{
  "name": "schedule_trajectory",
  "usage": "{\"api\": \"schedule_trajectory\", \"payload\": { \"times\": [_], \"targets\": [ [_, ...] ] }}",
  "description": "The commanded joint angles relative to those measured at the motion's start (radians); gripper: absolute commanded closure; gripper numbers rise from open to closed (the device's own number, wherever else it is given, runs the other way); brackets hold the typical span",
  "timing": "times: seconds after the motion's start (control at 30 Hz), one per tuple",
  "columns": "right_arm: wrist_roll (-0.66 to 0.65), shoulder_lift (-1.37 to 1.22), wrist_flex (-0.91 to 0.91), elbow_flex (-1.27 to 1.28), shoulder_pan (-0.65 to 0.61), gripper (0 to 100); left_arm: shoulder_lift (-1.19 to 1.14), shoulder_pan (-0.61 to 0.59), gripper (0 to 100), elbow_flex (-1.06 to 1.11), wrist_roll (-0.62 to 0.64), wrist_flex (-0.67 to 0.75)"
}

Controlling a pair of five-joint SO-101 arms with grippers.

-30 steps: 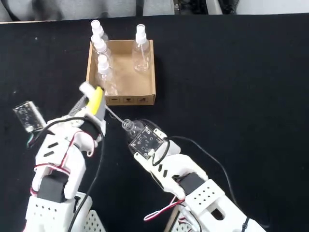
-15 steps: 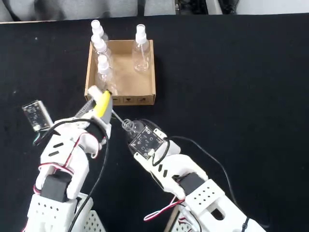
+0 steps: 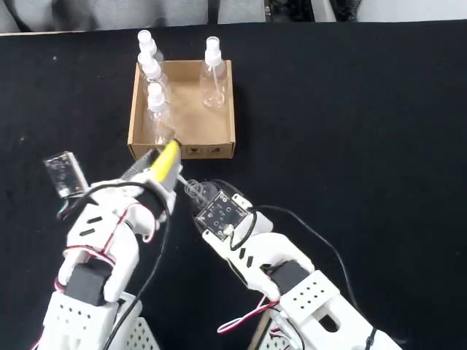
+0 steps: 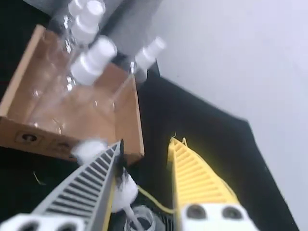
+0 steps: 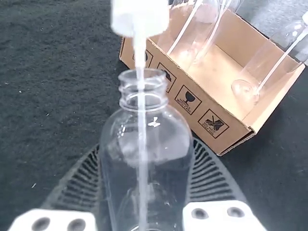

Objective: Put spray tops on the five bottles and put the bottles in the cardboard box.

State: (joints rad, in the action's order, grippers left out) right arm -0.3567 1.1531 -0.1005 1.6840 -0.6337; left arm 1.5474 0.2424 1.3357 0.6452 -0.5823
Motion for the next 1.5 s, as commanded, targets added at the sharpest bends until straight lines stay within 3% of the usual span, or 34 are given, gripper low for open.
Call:
{"api": "schedule_trajectory", "payload": {
  "times": [0.0,0.4,0.6,1.03,1.3,1.47],
  "targets": [
    [-0.006,0.036,0.021,0.001,0.031,91.7,0.011,0.064,86,-0.010,-0.055,0.023],
    [-0.006,0.036,0.023,0.001,0.031,91.7,0.017,0.082,86,-0.016,-0.064,0.018],
    [-0.008,0.036,0.028,0.001,0.032,91.7,0.018,0.186,86,-0.033,-0.071,0.017],
    [-0.008,0.036,0.029,0.001,0.032,91.7,0.020,0.062,86,-0.124,-0.069,0.015],
    [0.000,0.036,0.087,0.001,0.098,91.7,0.020,-0.081,86,-0.113,-0.071,0.015],
    [0.000,0.036,0.092,0.001,0.097,91.7,0.020,-0.104,86,-0.079,-0.071,0.025]
  ]
}}
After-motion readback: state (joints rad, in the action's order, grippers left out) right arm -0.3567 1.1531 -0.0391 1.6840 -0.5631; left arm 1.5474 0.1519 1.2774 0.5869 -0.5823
